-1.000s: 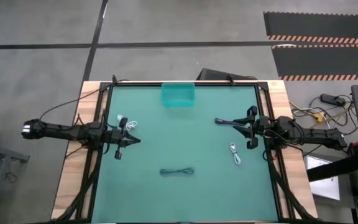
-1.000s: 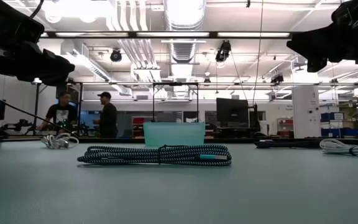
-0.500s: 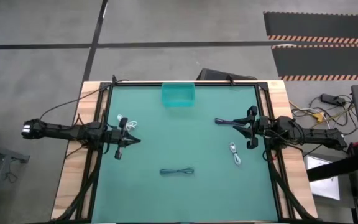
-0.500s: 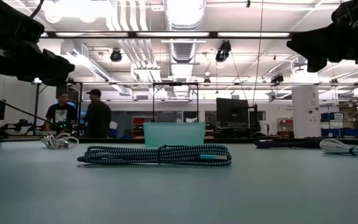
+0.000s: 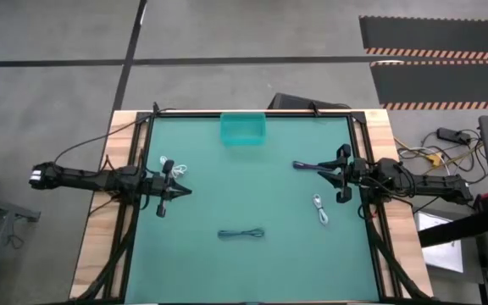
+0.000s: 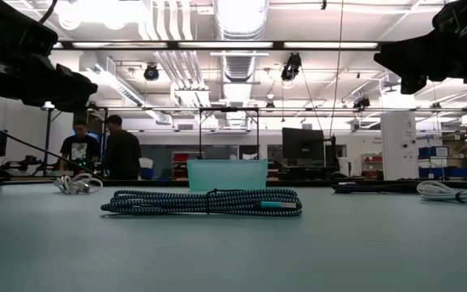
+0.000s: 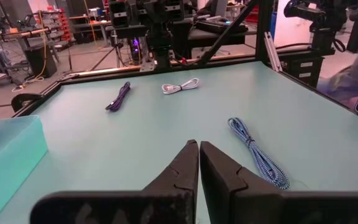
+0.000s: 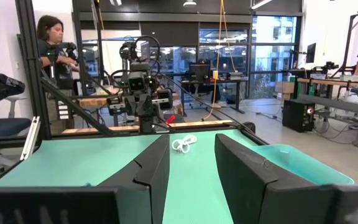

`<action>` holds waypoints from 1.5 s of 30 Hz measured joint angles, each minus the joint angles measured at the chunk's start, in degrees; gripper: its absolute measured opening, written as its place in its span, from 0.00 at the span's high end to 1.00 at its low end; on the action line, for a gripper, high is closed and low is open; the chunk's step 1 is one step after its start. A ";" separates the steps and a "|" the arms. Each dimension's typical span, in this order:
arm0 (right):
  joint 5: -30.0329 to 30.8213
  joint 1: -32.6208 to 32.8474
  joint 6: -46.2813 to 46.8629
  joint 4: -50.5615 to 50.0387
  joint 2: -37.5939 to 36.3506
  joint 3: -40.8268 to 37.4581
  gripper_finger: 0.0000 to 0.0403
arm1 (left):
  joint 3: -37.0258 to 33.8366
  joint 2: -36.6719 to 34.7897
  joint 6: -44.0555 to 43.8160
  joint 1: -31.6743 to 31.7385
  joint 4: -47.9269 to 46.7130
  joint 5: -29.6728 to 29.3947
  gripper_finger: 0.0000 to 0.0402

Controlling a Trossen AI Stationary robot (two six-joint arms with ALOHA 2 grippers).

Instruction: Pick and place USB-C Cables

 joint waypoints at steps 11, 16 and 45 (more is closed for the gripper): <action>0.00 -0.01 0.00 0.01 -0.01 0.01 0.71 | 0.00 0.00 0.00 0.00 0.00 -0.01 1.00; 0.00 0.01 0.00 -0.01 -0.01 -0.01 0.71 | 0.00 -0.02 0.00 -0.01 0.00 0.00 1.00; 0.01 0.00 -2.56 0.01 0.00 -0.01 0.71 | 0.00 0.00 0.00 -0.02 0.07 -0.01 1.00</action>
